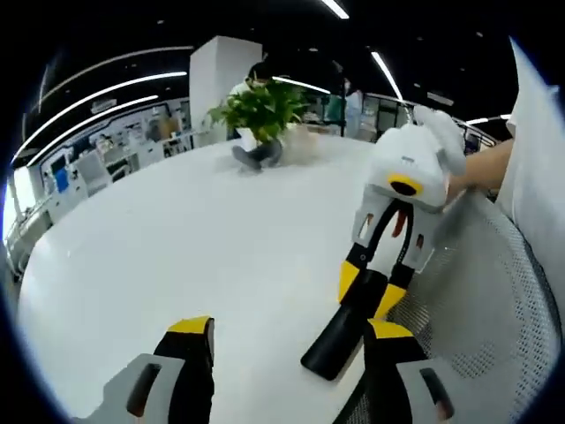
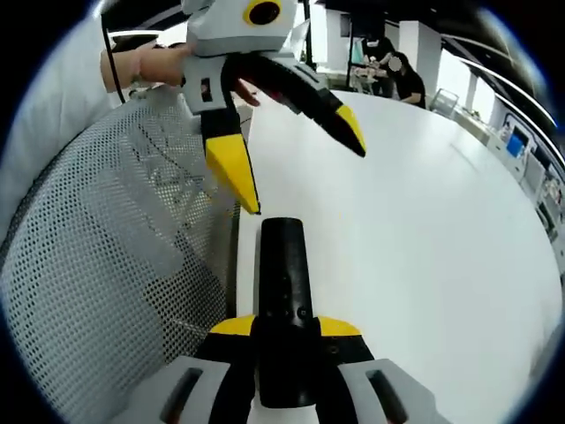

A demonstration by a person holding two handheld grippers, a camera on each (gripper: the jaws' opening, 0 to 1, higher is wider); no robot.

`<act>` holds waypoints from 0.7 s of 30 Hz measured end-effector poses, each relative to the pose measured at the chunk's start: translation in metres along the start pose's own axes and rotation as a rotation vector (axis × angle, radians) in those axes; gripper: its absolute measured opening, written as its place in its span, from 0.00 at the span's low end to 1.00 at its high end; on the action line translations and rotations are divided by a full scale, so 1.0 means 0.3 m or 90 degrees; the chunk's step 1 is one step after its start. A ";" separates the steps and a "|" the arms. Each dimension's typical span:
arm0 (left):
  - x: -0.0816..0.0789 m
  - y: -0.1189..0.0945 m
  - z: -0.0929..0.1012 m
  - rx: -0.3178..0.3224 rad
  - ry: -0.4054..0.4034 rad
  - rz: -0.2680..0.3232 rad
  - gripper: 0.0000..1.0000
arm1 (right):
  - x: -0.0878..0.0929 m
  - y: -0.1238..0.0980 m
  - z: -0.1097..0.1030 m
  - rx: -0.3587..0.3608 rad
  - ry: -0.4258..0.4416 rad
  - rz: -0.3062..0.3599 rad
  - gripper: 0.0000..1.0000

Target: Press the specified remote control buttons in sequence, fully releasing each button before pressing the next.

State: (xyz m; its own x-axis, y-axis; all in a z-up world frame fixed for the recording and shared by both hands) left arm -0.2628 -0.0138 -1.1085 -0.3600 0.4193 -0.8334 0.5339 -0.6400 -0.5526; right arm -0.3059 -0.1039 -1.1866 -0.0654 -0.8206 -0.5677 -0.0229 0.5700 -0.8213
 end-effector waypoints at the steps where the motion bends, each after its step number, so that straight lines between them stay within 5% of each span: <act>1: -0.016 -0.018 -0.020 -0.022 -0.003 0.019 0.79 | 0.000 0.000 0.000 0.001 0.000 0.000 0.21; 5: -0.095 -0.075 -0.063 -0.071 -0.021 0.113 0.94 | 0.000 0.000 -0.001 0.006 0.003 -0.002 0.21; 10: -0.168 -0.166 -0.108 -0.114 -0.057 0.232 1.00 | -0.002 0.001 -0.004 0.014 0.007 -0.001 0.22; 21: -0.164 -0.283 -0.181 -0.184 -0.119 0.295 1.00 | 0.021 -0.017 0.005 0.029 0.038 -0.019 0.26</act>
State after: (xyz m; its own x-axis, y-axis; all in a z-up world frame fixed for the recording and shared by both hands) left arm -0.2488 0.0549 -1.0210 -0.1530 -0.0008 -0.9882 0.8461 -0.5168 -0.1306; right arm -0.3048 -0.1119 -1.1860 -0.1249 -0.8325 -0.5397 0.0197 0.5418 -0.8403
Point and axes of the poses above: the point that each gripper's makers call its tool centre point, and the gripper's own axes: y roughly forward along the fingers, z roughly to its right, x roughly out of its underside, the point moved 1 cm from there along -y, roughly backward along the fingers, and after that the axes turned 2 degrees about -z, right-handed, at the moved point
